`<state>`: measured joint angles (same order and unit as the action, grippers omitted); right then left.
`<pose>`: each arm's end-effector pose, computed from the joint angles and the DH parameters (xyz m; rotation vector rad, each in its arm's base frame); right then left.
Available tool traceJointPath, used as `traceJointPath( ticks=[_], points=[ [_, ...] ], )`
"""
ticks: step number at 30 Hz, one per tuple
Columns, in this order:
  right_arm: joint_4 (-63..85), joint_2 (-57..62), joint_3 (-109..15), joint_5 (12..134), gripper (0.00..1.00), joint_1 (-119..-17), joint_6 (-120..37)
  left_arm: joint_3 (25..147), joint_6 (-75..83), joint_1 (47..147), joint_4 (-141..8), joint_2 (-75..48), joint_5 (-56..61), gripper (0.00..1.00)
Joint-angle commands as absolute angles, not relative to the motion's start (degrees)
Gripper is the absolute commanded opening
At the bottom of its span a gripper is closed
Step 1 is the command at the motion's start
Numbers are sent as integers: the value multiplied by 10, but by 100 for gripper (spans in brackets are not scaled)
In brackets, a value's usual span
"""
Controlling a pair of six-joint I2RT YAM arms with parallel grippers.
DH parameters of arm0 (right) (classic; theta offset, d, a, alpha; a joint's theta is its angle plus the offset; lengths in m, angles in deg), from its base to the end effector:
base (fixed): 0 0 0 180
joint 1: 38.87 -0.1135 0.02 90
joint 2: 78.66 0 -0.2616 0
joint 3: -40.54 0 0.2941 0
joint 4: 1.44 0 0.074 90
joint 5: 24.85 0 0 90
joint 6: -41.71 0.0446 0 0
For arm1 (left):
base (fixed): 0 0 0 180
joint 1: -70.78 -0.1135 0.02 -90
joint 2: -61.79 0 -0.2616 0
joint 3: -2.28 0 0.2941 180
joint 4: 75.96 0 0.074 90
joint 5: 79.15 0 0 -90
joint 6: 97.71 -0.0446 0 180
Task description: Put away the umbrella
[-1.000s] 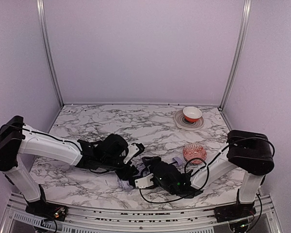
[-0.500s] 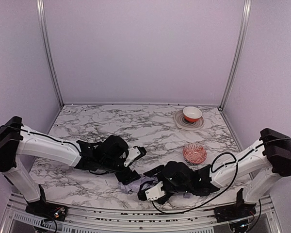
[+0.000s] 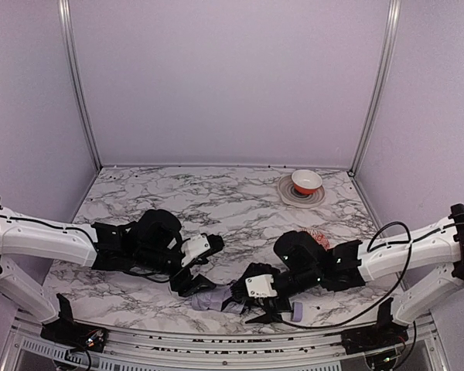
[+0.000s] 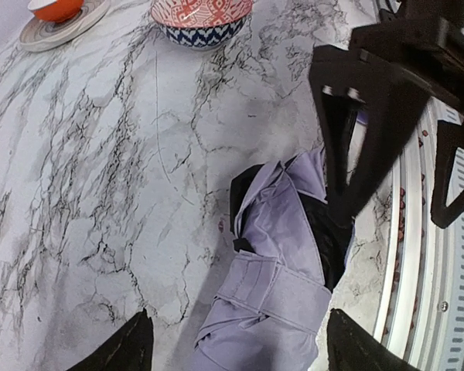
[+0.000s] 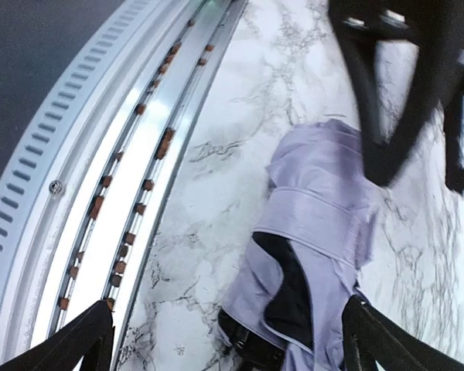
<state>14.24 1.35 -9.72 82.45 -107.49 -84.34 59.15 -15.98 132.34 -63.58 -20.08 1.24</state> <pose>0.1013 0.2952 0.1421 -1.9941 1.3500 0.6272 0.1569 -0.3054 0.1766 1.3957 1.8325 -0.6833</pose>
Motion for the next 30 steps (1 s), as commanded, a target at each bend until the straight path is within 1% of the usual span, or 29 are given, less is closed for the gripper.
traceJointPath(
  ticks=[1,5,10,14,18,20,23,26,28,30],
  points=[
    [115,-6,-143,857,100,-993,-633,582,-209,1325,-636,-189,6,75],
    [154,38,-174,825,100,-970,-539,598,-234,1327,-616,-226,30,70],
    [111,82,-152,857,100,-969,-526,579,-250,1329,-682,-239,45,61],
    [102,133,-162,892,100,-970,-548,569,-255,1329,-718,-236,23,60],
    [62,144,-131,917,100,-987,-562,563,-251,1330,-742,-236,3,60],
    [30,144,-108,903,100,-1005,-577,545,-249,1332,-751,-238,3,58],
    [1,158,-93,846,99,-1015,-583,544,-246,1335,-759,-242,10,53],
    [-9,180,-96,796,96,-1018,-586,548,-250,1340,-759,-250,11,48],
    [-24,192,-96,789,94,-1019,-594,552,-254,1343,-760,-257,19,46],
    [-33,202,-97,796,91,-1018,-599,557,-256,1344,-760,-263,28,41]
  ],
)
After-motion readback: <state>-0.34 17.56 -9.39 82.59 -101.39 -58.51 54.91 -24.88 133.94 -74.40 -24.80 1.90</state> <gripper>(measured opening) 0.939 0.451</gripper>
